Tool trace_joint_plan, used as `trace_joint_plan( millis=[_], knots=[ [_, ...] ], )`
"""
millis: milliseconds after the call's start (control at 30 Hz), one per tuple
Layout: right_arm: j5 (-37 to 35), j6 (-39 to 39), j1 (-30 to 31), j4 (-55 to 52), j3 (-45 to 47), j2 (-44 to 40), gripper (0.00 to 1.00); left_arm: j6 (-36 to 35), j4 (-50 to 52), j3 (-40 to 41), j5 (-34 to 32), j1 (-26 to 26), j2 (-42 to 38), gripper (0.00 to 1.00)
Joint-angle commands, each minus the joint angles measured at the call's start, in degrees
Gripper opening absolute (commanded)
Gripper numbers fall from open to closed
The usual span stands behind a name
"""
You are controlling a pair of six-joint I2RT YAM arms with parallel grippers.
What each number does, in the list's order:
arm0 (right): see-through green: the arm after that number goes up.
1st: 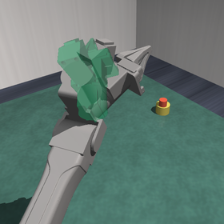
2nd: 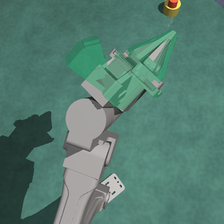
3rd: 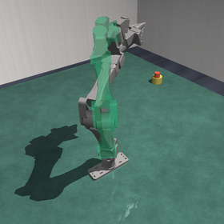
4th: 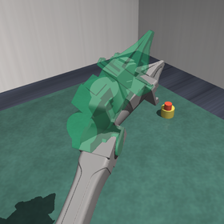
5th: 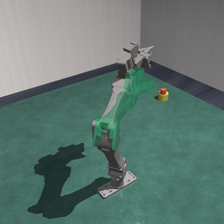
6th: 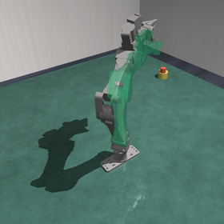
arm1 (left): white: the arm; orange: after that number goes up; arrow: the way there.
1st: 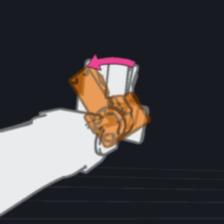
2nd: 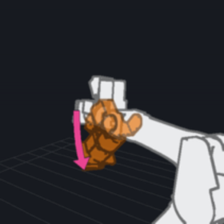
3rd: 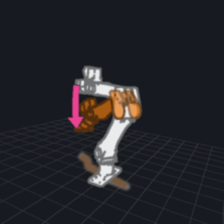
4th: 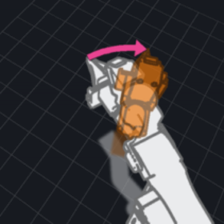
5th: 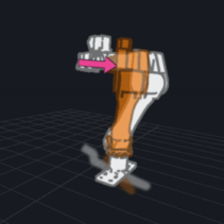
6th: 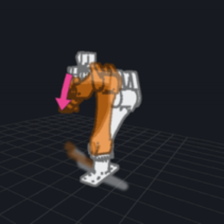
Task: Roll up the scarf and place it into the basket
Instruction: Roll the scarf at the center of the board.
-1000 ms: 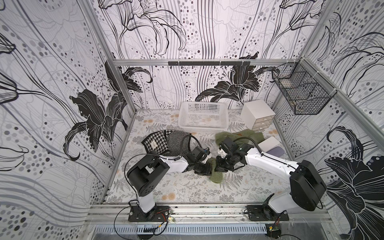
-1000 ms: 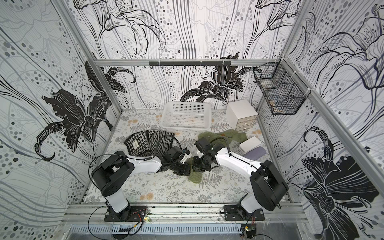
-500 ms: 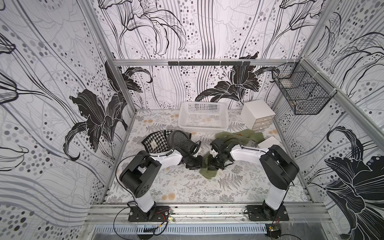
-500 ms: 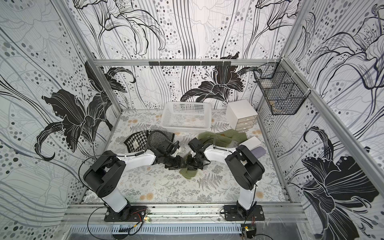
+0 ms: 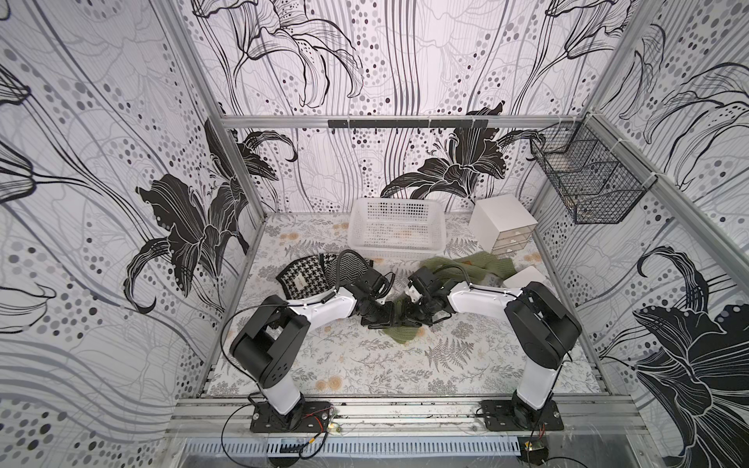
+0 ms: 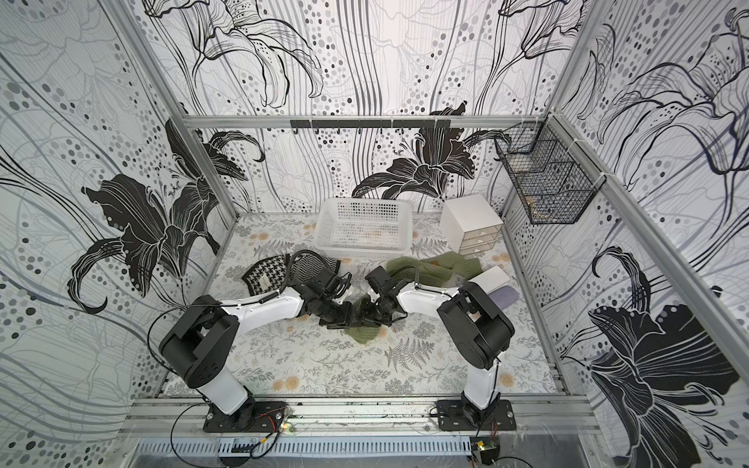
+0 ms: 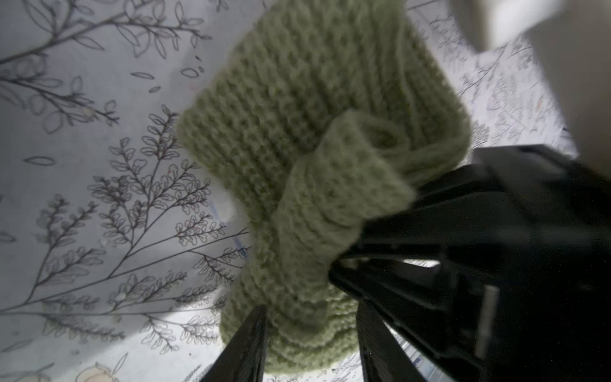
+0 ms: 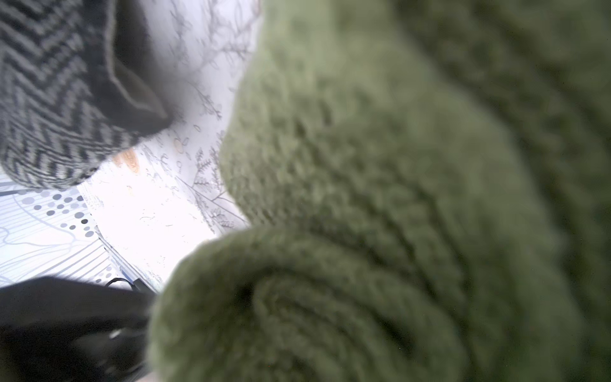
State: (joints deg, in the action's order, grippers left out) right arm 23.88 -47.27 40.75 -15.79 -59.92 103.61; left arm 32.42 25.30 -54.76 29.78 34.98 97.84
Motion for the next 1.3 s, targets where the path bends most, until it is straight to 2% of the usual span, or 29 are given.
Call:
trace_joint_plan(
  millis=[0,100,200,267,333,367,400,533,733,1000,1133,1200,1267],
  knots=[
    [-5.26,0.82,-1.48,-4.77,1.56,-2.60,0.13,-0.70,-2.23,-0.18,0.98,-0.01,2.31,0.44],
    [-4.82,1.77,-2.10,-5.82,1.20,-3.41,0.15,-0.86,-4.05,-0.29,0.33,-0.06,4.19,0.52],
    [-4.34,2.39,-2.36,-6.52,0.64,-3.73,0.18,-1.16,-5.89,-1.66,-0.20,-0.26,6.43,0.50],
    [-4.07,2.69,-2.43,-6.65,0.52,-4.14,0.23,-0.98,-8.05,-2.49,0.82,-0.53,7.03,0.36],
    [-3.78,3.45,-2.50,-7.33,0.43,-5.17,0.31,-1.16,-8.41,-3.70,1.42,-0.69,6.59,0.12],
    [-4.32,4.02,-2.55,-8.27,0.26,-6.27,0.36,-1.65,-7.24,-4.75,1.46,-0.71,5.90,0.03],
    [-5.25,4.38,-2.56,-9.21,0.32,-7.49,0.40,-2.14,-5.96,-5.46,1.19,-0.74,5.03,0.00],
    [-9.08,6.01,-4.13,-14.60,0.89,-15.66,0.52,-5.64,0.15,-9.73,1.15,-0.76,2.36,0.00],
    [-14.64,6.75,-8.90,-20.49,3.38,-22.32,0.56,-12.01,7.28,-20.02,2.63,-0.70,6.54,0.01],
    [-13.02,3.67,-10.76,-12.64,12.74,-24.98,0.68,-16.00,11.61,-34.65,6.78,-0.98,17.81,0.05],
    [-13.68,2.99,-10.85,-10.95,14.45,-25.14,0.70,-15.39,10.45,-37.22,9.31,-1.66,21.99,0.07],
    [-14.08,2.78,-10.91,-10.51,14.64,-25.14,0.70,-14.41,9.32,-37.40,10.55,-2.87,23.37,0.10],
    [-14.10,2.08,-11.32,-9.92,14.97,-24.72,0.70,-13.80,8.47,-37.48,11.60,-4.12,24.55,0.20]
  ],
)
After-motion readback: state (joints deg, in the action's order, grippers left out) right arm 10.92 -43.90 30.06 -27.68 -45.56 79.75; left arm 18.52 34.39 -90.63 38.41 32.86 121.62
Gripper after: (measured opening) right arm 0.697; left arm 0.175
